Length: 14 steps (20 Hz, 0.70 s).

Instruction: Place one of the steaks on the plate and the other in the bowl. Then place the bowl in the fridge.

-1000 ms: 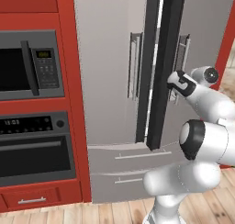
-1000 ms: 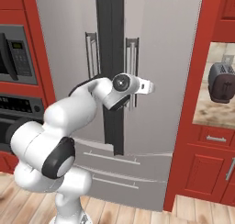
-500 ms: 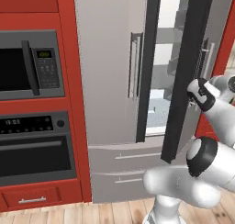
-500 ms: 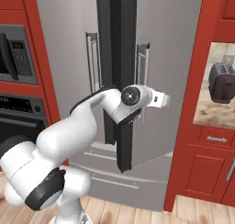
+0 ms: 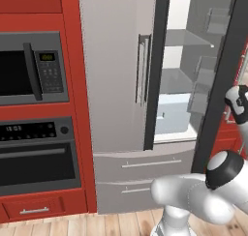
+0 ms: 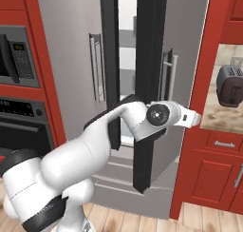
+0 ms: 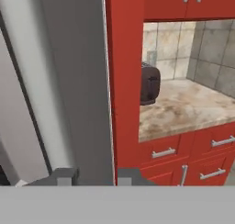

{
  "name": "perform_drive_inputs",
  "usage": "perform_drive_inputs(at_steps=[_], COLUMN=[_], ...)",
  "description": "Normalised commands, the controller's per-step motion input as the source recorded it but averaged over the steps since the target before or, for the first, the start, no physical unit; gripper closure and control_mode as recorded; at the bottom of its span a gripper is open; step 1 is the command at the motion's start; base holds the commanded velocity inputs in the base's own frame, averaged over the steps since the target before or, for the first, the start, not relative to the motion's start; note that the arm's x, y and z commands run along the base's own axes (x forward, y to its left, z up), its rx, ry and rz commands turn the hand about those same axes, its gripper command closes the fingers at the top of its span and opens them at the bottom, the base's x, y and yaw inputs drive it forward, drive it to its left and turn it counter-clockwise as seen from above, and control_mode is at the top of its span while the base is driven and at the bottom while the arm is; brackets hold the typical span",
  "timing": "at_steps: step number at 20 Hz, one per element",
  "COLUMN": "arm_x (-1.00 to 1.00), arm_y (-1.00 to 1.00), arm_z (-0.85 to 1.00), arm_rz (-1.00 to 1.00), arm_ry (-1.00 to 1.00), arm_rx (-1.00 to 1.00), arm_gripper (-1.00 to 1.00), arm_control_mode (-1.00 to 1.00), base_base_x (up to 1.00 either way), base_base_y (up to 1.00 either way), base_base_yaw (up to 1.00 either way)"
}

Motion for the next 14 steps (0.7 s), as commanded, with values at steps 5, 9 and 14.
perform_drive_inputs(at_steps=[5,9,14], arm_x=[-0.64,-0.78,-0.74], arm_y=[-0.22,0.06,0.58], arm_z=[-0.06,-0.01,0.00], arm_rz=[-0.13,-0.20,-0.27], arm_ry=[0.00,0.00,0.00], arm_rx=[0.00,0.00,-0.08], arm_gripper=[1.00,1.00,-1.00], arm_control_mode=[-1.00,-1.00,-1.00], base_base_x=[0.00,0.00,0.00], base_base_y=[0.00,0.00,0.00], base_base_yaw=[0.00,0.00,0.00])
